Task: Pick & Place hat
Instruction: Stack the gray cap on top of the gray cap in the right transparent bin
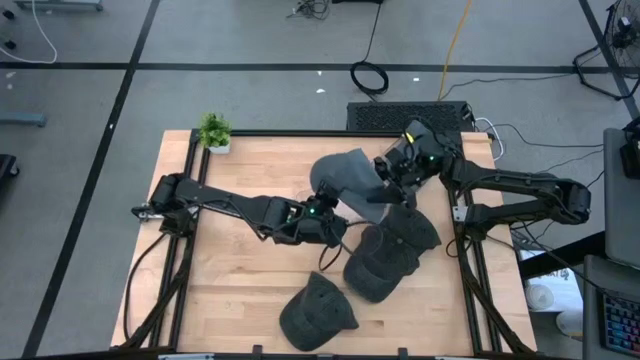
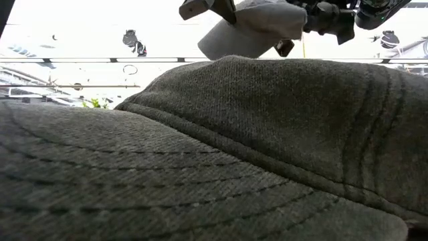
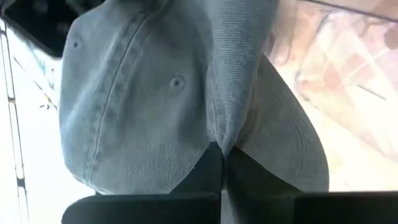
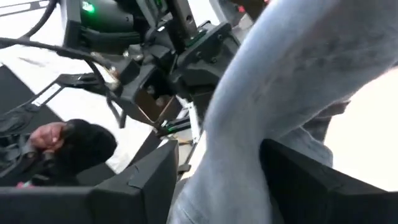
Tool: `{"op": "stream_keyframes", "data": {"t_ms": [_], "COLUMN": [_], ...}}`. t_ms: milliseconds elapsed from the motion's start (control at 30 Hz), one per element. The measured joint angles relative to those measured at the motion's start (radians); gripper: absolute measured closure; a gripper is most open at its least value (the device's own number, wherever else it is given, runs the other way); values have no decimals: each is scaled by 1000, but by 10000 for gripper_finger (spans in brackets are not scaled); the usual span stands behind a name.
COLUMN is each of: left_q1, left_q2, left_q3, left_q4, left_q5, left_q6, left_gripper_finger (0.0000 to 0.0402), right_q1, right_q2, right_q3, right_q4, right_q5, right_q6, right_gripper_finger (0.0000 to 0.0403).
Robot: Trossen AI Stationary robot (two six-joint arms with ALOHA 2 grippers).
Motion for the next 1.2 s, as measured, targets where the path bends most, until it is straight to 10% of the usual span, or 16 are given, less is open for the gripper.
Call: {"op": "stream_keyframes", "data": {"t_ms": [433, 633, 800, 1200], "left_q1": [62, 66, 80, 120], "left_q2": [-5, -5, -5, -4], "left_q3": [0, 0, 0, 1], "left_q4": [6, -7, -13, 9], "left_q5": [52, 38, 69, 267], "left_q6": [-32, -51, -115, -386], "left_gripper_finger": [397, 396, 398, 319], "right_q1": [98, 98, 98, 72], "right_q2": [0, 0, 0, -16], "right_q3": [0, 0, 0, 0], "right_q4": [5, -83, 26, 343], "right_q5": [264, 367, 244, 69], "right_q6": [-43, -161, -143, 109], "right_gripper_finger": [184, 259, 384, 401]}}
